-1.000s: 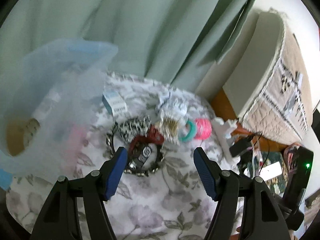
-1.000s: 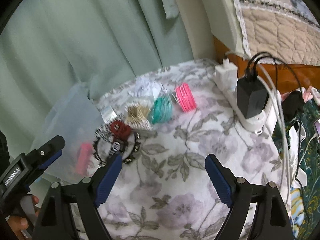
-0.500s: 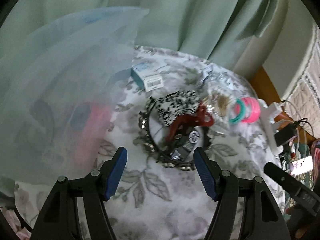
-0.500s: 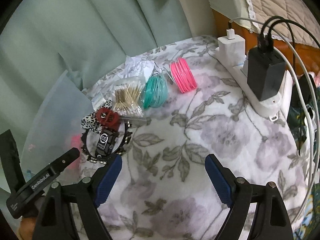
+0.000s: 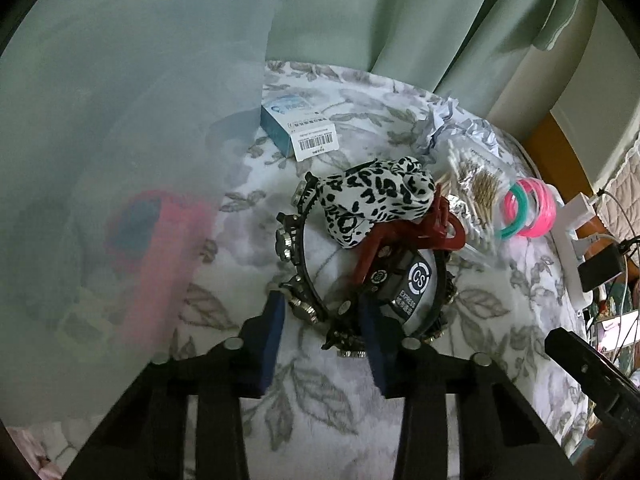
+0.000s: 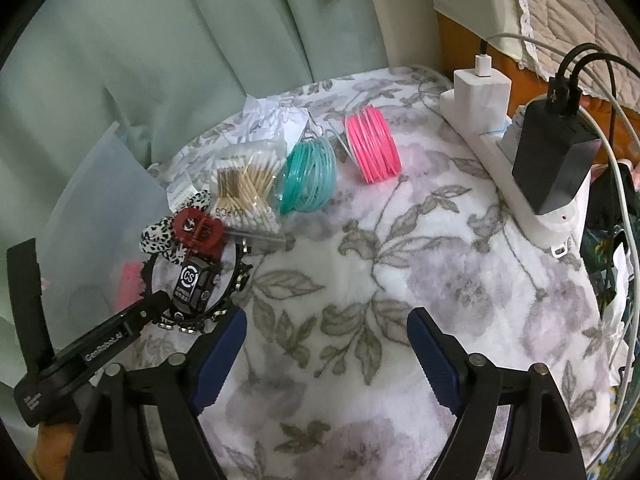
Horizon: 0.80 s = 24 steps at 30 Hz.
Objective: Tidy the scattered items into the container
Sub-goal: 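Grasp the black jeweled headband with the left tool while the right tool grasps the cotton swab bag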
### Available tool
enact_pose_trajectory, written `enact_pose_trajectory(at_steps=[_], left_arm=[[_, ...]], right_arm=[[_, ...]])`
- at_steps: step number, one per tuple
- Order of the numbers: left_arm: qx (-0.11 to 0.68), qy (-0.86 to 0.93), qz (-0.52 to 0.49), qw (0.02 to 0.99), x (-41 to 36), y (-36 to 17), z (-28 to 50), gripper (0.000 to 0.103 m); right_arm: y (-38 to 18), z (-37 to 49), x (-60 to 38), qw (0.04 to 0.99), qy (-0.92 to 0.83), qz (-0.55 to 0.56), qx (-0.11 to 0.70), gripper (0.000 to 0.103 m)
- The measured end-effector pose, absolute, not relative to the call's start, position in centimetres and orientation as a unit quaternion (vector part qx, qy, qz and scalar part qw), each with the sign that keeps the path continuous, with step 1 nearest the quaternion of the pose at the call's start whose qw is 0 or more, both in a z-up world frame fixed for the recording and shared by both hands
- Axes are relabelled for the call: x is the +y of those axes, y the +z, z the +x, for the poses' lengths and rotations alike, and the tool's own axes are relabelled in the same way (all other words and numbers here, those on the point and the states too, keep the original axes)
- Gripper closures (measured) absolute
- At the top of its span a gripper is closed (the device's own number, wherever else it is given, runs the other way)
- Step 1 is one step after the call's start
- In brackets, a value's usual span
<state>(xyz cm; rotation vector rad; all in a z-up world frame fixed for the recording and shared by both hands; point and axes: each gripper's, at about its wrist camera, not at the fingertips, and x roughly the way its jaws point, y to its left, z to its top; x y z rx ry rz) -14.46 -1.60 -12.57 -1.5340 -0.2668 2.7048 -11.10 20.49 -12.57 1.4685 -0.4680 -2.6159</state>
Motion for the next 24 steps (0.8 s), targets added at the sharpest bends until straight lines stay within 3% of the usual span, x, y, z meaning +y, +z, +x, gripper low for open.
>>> enact_pose_trajectory(at_steps=[5, 11, 18, 24], left_arm=[[-0.080, 0.868, -0.491, 0.006, -1.4, -12.8, -15.2, 0.076], [-0.074, 0.869, -0.490, 0.004, -1.4, -13.2, -16.0, 0.076], [-0.072, 0.862, -0.502, -0.002, -1.4, -14.1, -16.7, 0.074], [-0.072, 0.857, -0.510, -0.006, -1.3, -14.3, -17.2, 0.075]], right_arm=[[-13.1, -12.0, 20.0, 0.070, -0.849, 0.496, -0.167, 0.020], [-13.1, -13.9, 18.7, 0.085, -0.848, 0.497, -0.163, 0.024], [-12.9, -16.3, 17.4, 0.104, -0.844, 0.495, -0.177, 0.037], [-11.6, -18.0, 15.9, 0.126, -0.854, 0.477, -0.166, 0.038]])
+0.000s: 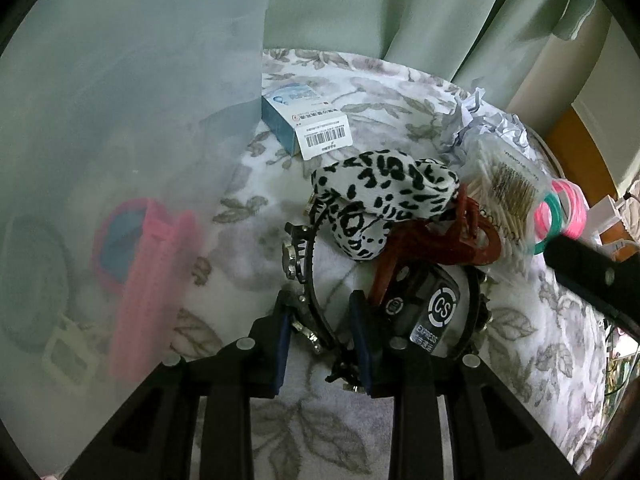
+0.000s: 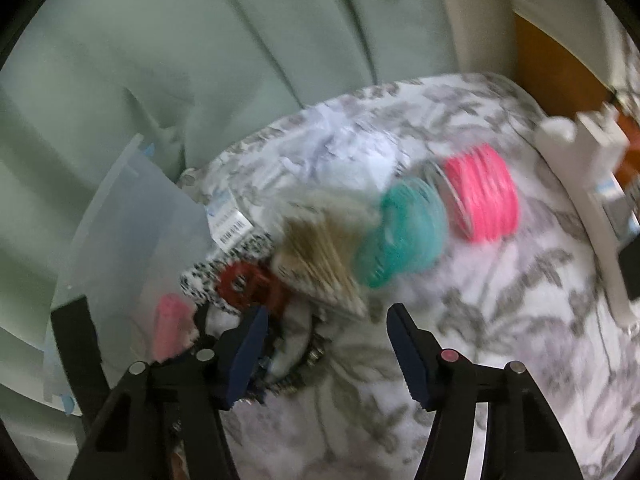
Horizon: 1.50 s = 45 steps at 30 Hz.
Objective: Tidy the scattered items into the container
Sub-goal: 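Grasp the black jeweled headband with the left tool while the right tool grasps the cotton swab bag, then lift and carry the headband with the left tool while the right tool carries the swab bag to the box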
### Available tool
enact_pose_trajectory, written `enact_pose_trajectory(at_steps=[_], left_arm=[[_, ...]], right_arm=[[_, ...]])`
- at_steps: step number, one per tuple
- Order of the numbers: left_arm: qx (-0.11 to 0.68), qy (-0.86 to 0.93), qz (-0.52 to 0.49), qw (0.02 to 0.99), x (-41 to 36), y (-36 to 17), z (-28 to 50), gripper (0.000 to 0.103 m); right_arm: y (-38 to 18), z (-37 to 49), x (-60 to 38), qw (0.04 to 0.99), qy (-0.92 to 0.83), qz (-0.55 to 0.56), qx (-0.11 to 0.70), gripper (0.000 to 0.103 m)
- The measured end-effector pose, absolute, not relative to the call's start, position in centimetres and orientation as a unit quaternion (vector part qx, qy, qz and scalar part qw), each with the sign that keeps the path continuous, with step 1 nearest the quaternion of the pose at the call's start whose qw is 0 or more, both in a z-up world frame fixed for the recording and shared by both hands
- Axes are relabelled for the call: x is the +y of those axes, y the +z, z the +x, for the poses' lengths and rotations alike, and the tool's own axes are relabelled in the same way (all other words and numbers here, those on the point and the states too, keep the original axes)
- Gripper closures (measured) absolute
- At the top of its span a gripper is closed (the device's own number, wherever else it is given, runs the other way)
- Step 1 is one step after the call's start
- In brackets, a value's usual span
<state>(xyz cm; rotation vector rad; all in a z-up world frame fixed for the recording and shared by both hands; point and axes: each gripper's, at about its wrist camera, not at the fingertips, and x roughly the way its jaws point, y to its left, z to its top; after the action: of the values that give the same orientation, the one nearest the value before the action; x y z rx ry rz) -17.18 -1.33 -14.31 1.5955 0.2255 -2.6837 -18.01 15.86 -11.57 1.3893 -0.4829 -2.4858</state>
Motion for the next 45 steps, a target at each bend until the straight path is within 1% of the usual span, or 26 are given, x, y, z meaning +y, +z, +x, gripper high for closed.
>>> enact_pose_trajectory(at_steps=[3, 6, 12, 13, 15, 16, 19, 21, 27, 29, 45], left_arm=[[0.074, -0.857, 0.510, 0.005, -1.3, -14.4, -17.3, 0.075], [0.078, -0.857, 0.510, 0.005, -1.4, -14.5, -17.4, 0.075], [0.076, -0.857, 0.509, 0.004, -1.3, -14.7, -17.7, 0.075], [0.075, -0.858, 0.509, 0.004, -1.3, -14.7, -17.7, 0.076], [0.075, -0.858, 0.507, 0.003, -1.3, -14.7, -17.7, 0.076], [0.074, -0.859, 0.507, 0.003, -1.3, -14.6, -17.7, 0.077], [0.073, -0.861, 0.504, 0.001, -1.3, -14.4, -17.6, 0.078], [0.071, -0.864, 0.499, -0.001, -1.2, -14.1, -17.4, 0.079], [0.062, -0.875, 0.480, -0.007, -0.7, -12.4, -16.6, 0.083], [0.056, -0.880, 0.472, -0.010, -0.4, -11.6, -16.3, 0.083], [0.023, -0.914, 0.404, -0.031, 1.1, -5.8, -12.5, 0.087]], right_arm=[[-11.1, -19.1, 15.1, 0.132, -0.859, 0.470, -0.153, 0.038], [-11.7, -20.5, 14.8, 0.111, -0.858, 0.481, -0.143, 0.038], [-14.0, -23.2, 14.9, 0.096, -0.836, 0.512, -0.172, 0.038], [-14.2, -23.3, 14.7, 0.095, -0.836, 0.513, -0.169, 0.040], [-14.3, -23.3, 14.7, 0.097, -0.836, 0.513, -0.170, 0.054], [-14.4, -23.2, 14.8, 0.099, -0.835, 0.513, -0.173, 0.057], [-14.1, -22.7, 15.5, 0.096, -0.834, 0.510, -0.187, 0.064], [-13.8, -22.3, 16.0, 0.090, -0.836, 0.506, -0.194, 0.066], [-12.7, -20.7, 17.3, 0.081, -0.838, 0.500, -0.203, 0.068], [-12.3, -19.9, 17.6, 0.080, -0.841, 0.495, -0.205, 0.070], [-8.5, -14.2, 20.0, 0.080, -0.856, 0.454, -0.233, 0.071]])
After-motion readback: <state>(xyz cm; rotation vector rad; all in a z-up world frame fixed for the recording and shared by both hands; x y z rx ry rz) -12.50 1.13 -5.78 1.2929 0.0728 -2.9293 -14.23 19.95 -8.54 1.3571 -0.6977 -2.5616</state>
